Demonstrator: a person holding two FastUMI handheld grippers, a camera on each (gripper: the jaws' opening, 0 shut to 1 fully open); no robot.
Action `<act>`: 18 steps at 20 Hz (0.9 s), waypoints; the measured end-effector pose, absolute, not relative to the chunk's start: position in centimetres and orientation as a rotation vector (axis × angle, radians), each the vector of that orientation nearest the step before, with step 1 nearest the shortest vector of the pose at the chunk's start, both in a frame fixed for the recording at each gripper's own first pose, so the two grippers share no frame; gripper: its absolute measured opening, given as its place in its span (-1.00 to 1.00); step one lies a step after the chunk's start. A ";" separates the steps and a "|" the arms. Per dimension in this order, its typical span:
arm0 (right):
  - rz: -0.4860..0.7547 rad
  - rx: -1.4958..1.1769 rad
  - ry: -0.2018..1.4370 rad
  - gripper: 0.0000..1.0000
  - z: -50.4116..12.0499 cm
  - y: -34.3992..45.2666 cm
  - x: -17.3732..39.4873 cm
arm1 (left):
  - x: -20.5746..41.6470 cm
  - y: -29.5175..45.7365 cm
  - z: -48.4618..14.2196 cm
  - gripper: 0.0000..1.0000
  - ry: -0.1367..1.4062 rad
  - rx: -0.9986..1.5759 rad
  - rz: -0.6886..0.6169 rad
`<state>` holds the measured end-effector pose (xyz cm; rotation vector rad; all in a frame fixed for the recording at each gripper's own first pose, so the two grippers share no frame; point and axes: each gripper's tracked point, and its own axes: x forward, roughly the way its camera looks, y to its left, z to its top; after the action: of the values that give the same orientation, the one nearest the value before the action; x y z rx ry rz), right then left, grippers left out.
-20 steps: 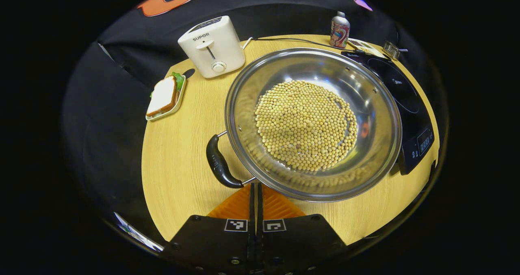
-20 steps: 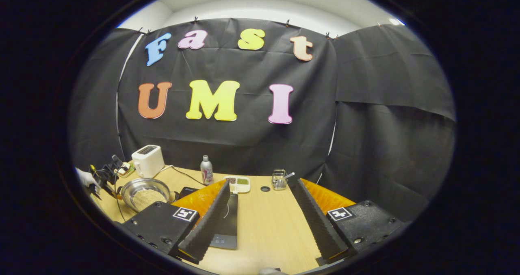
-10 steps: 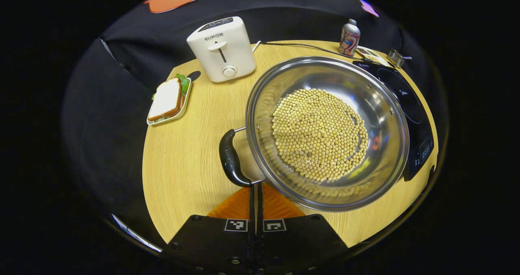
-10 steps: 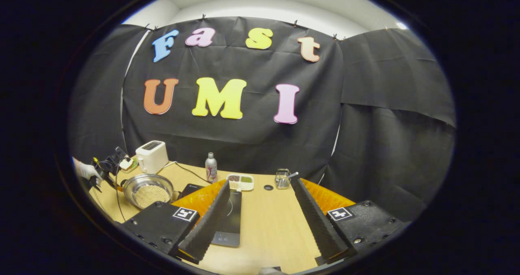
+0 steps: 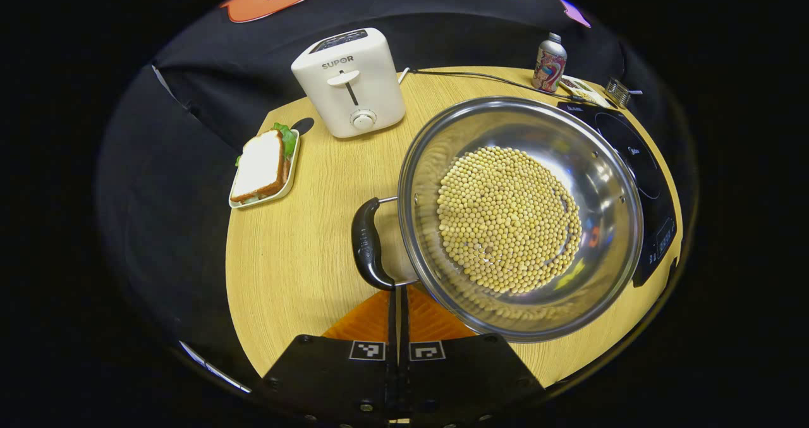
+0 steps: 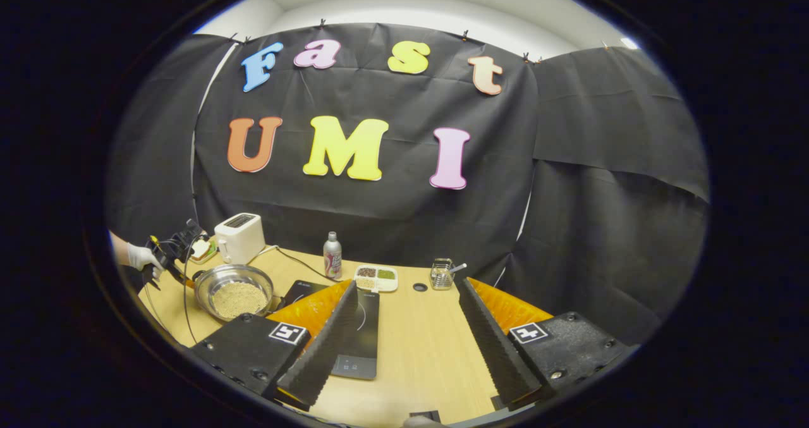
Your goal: First push the handle of the pot to place it horizontally, then grasp the pot with both hands and set it on the induction cooktop.
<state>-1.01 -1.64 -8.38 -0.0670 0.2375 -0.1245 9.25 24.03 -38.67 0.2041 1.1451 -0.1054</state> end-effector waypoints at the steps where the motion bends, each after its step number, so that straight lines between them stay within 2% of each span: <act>1: -0.123 -0.065 0.239 1.00 -8.4 -1.5 -1.1 | 9.3 24.0 -38.6 -1.00 1.142 0.200 -0.102; 7: -0.101 -0.062 0.239 0.97 -8.6 -0.4 -0.8 | 8.5 24.4 -36.9 -1.00 1.068 0.175 -0.052; 8: -0.094 -0.050 0.241 0.97 -8.8 0.0 -0.6 | 7.9 24.3 -36.2 -0.82 1.041 0.169 -0.046; 9: -0.081 -0.033 0.244 0.97 -9.2 0.5 -0.3 | 7.4 24.3 -35.5 -1.00 1.012 0.172 -0.032; 10: -0.066 -0.014 0.255 0.97 -9.7 1.0 0.0 | 7.0 24.6 -34.5 -0.82 0.974 0.179 -0.013; 11: -0.048 0.006 0.268 0.97 -10.2 1.6 0.3 | 6.7 24.9 -33.4 -0.82 0.934 0.185 0.019; 12: -0.026 0.023 0.289 1.00 -11.0 2.4 0.8 | 6.3 25.1 -32.3 -1.00 0.890 0.180 0.048; 15: 0.060 0.045 0.343 0.96 -12.9 5.6 2.4 | 5.8 24.9 -29.9 -1.00 0.791 0.161 0.079; 17: 0.115 0.035 0.369 1.00 -14.0 7.7 3.6 | 5.4 23.5 -29.3 -0.70 0.780 0.099 0.051; 18: 0.141 0.030 0.382 1.00 -14.5 8.8 4.3 | 5.3 23.2 -29.2 -0.35 0.780 0.080 0.040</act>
<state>4.32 8.79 -14.52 0.0298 0.3824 0.1411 5.28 23.17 -29.23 0.0801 0.7798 0.0396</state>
